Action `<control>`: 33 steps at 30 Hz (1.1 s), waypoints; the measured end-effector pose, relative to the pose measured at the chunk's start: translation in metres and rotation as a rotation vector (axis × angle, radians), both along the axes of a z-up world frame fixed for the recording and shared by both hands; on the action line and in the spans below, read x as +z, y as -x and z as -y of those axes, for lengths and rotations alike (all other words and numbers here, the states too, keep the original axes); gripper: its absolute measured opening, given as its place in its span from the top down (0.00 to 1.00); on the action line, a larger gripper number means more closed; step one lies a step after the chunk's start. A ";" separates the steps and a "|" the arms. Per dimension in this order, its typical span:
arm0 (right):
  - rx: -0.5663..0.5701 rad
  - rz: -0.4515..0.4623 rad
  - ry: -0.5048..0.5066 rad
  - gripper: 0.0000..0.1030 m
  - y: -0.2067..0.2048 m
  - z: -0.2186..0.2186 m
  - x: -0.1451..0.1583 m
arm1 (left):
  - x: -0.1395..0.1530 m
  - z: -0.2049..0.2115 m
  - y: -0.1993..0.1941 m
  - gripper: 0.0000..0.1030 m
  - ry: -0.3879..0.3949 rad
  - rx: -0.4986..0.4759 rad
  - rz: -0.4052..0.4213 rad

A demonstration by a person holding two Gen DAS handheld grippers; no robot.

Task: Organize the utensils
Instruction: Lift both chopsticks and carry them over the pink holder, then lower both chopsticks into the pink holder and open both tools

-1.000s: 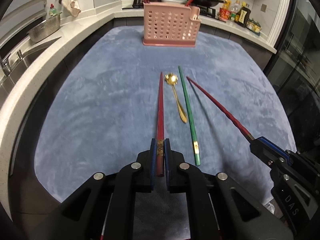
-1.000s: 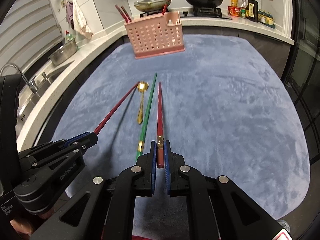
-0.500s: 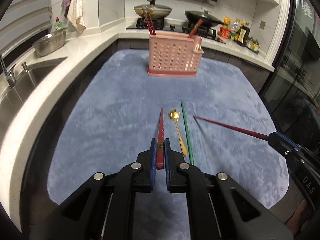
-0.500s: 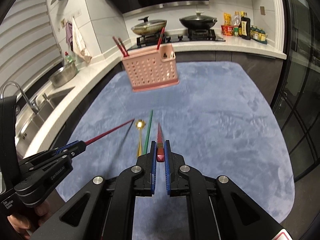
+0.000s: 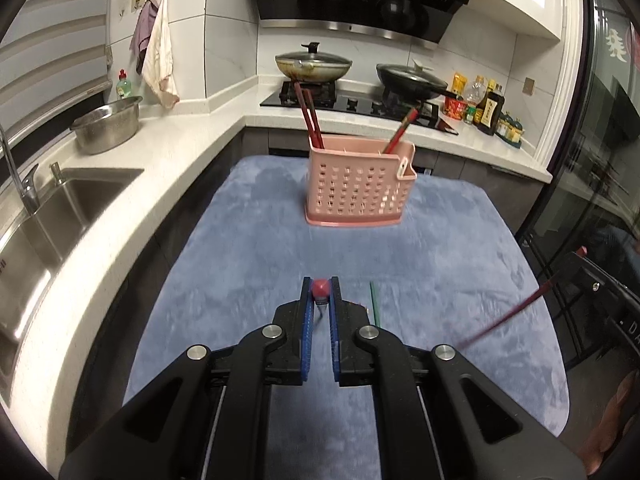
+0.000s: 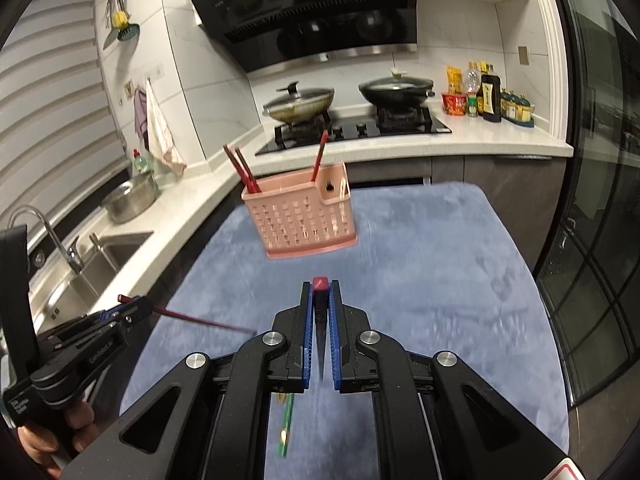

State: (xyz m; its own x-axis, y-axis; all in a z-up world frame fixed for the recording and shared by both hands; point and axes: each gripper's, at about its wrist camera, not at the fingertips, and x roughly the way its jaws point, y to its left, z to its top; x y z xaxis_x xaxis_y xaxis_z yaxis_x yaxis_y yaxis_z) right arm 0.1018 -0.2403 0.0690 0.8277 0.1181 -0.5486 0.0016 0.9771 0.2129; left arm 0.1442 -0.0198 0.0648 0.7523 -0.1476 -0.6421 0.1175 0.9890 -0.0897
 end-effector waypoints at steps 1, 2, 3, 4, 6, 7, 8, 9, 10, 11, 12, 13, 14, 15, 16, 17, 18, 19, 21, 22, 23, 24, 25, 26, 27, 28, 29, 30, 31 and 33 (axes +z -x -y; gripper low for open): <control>0.002 0.008 -0.006 0.93 -0.003 0.001 0.003 | 0.004 -0.001 -0.006 0.93 0.002 0.005 0.008; 0.004 0.016 -0.010 0.93 -0.007 0.002 0.007 | 0.007 -0.002 -0.009 0.93 0.004 0.008 0.013; 0.007 0.027 -0.014 0.93 -0.011 0.002 0.011 | 0.010 -0.003 -0.013 0.93 0.007 0.012 0.019; 0.009 0.035 -0.015 0.93 -0.014 0.002 0.014 | 0.015 -0.005 -0.018 0.93 0.013 0.018 0.025; 0.017 0.054 -0.017 0.93 -0.023 0.003 0.023 | 0.023 -0.008 -0.026 0.93 0.027 0.021 0.039; 0.020 0.062 -0.018 0.93 -0.027 0.002 0.027 | 0.030 -0.009 -0.032 0.93 0.038 0.021 0.048; 0.024 0.071 -0.022 0.93 -0.032 0.003 0.031 | 0.036 -0.010 -0.038 0.93 0.044 0.020 0.056; 0.027 0.078 -0.025 0.93 -0.036 0.003 0.034 | 0.043 -0.011 -0.043 0.93 0.047 0.022 0.071; 0.030 0.088 -0.028 0.93 -0.041 0.003 0.038 | 0.048 -0.011 -0.046 0.93 0.048 0.022 0.082; 0.034 0.098 -0.030 0.93 -0.047 0.004 0.043 | 0.055 -0.011 -0.051 0.93 0.049 0.023 0.096; 0.036 0.107 -0.031 0.93 -0.053 0.003 0.047 | 0.060 -0.011 -0.055 0.93 0.051 0.022 0.105; 0.038 0.114 -0.033 0.93 -0.058 0.005 0.050 | 0.068 -0.011 -0.061 0.93 0.058 0.019 0.119; 0.043 0.128 -0.039 0.93 -0.066 0.005 0.056 | 0.075 -0.011 -0.066 0.93 0.066 0.019 0.132; 0.048 0.139 -0.045 0.93 -0.073 0.006 0.061 | 0.083 -0.011 -0.073 0.93 0.077 0.018 0.144; 0.053 0.148 -0.048 0.93 -0.080 0.006 0.065 | 0.091 -0.011 -0.079 0.93 0.084 0.016 0.158; 0.057 0.160 -0.050 0.93 -0.088 0.006 0.071 | 0.099 -0.010 -0.086 0.93 0.089 0.017 0.175; 0.059 0.168 -0.051 0.93 -0.095 0.006 0.075 | 0.105 -0.009 -0.091 0.93 0.090 0.017 0.188; 0.062 0.180 -0.054 0.93 -0.104 0.005 0.081 | 0.115 -0.007 -0.099 0.93 0.087 0.021 0.220; 0.068 0.200 -0.067 0.93 -0.120 0.006 0.092 | 0.129 -0.005 -0.111 0.93 0.082 0.032 0.268; 0.071 0.213 -0.074 0.93 -0.130 0.006 0.098 | 0.134 -0.004 -0.116 0.93 0.083 0.037 0.282; 0.071 0.225 -0.077 0.93 -0.140 0.006 0.103 | 0.139 -0.003 -0.124 0.93 0.086 0.039 0.296; 0.071 0.234 -0.079 0.93 -0.148 0.006 0.106 | 0.144 -0.002 -0.131 0.93 0.091 0.040 0.309; 0.070 0.244 -0.084 0.93 -0.157 0.006 0.110 | 0.148 -0.002 -0.136 0.93 0.095 0.041 0.319; 0.071 0.250 -0.091 0.93 -0.164 0.006 0.112 | 0.152 -0.001 -0.142 0.93 0.103 0.042 0.334; 0.074 0.256 -0.105 0.93 -0.174 0.007 0.115 | 0.157 0.000 -0.150 0.93 0.111 0.046 0.351; 0.077 0.264 -0.124 0.93 -0.186 0.008 0.117 | 0.160 0.000 -0.155 0.93 0.114 0.048 0.361; 0.075 0.268 -0.135 0.93 -0.197 0.009 0.120 | 0.162 0.001 -0.160 0.93 0.117 0.048 0.371; 0.071 0.270 -0.141 0.93 -0.205 0.008 0.121 | 0.165 0.002 -0.165 0.93 0.120 0.051 0.384; 0.066 0.273 -0.145 0.93 -0.215 0.009 0.122 | 0.166 0.003 -0.171 0.93 0.124 0.052 0.395; 0.054 0.279 -0.146 0.93 -0.231 0.009 0.123 | 0.166 0.006 -0.183 0.93 0.129 0.051 0.405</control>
